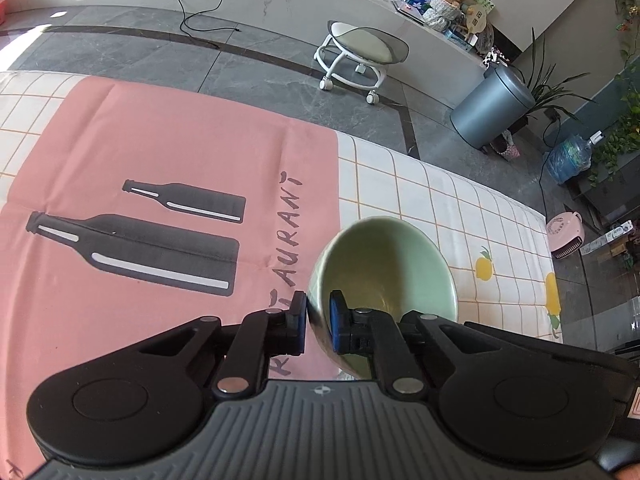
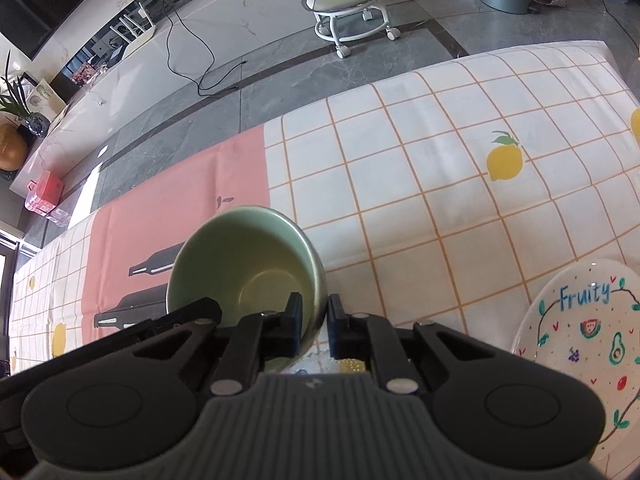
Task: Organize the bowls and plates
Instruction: 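Lift the pale green bowl with both grippers and lower it into the orange pot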
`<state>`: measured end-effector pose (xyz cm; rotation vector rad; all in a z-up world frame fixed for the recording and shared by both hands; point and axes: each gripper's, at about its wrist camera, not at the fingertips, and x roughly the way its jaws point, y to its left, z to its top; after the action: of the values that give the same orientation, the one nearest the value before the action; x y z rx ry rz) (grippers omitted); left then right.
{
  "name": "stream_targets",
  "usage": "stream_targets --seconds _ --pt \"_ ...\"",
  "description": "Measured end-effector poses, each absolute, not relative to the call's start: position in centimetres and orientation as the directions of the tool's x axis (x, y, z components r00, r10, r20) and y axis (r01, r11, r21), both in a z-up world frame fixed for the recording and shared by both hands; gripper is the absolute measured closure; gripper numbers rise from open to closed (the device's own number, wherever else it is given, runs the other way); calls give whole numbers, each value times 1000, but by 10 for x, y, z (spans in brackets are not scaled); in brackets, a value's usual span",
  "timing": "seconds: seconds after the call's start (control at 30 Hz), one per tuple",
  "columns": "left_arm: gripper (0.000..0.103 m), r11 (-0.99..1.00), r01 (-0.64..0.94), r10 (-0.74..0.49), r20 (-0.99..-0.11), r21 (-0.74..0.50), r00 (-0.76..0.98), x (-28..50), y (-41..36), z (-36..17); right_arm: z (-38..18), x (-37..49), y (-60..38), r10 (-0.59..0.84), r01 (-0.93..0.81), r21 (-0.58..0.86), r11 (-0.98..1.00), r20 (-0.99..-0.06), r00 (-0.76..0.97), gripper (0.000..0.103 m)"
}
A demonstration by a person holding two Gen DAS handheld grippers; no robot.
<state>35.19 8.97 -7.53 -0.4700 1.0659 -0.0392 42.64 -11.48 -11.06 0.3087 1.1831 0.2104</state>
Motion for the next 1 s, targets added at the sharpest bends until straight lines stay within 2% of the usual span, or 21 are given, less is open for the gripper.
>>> stream_targets --seconds 0.5,0.7,1.0 --pt "90 873 -223 -209 -746 -433 632 215 91 13 -21 302 -128 442 -101 445 890 -786 433 93" --pt "90 882 -217 -186 -731 -419 656 162 82 23 -6 233 -134 455 -142 444 885 -756 470 93" --pt "90 869 -204 -233 -735 -452 637 108 78 13 -7 159 -156 478 -128 479 868 -741 472 93"
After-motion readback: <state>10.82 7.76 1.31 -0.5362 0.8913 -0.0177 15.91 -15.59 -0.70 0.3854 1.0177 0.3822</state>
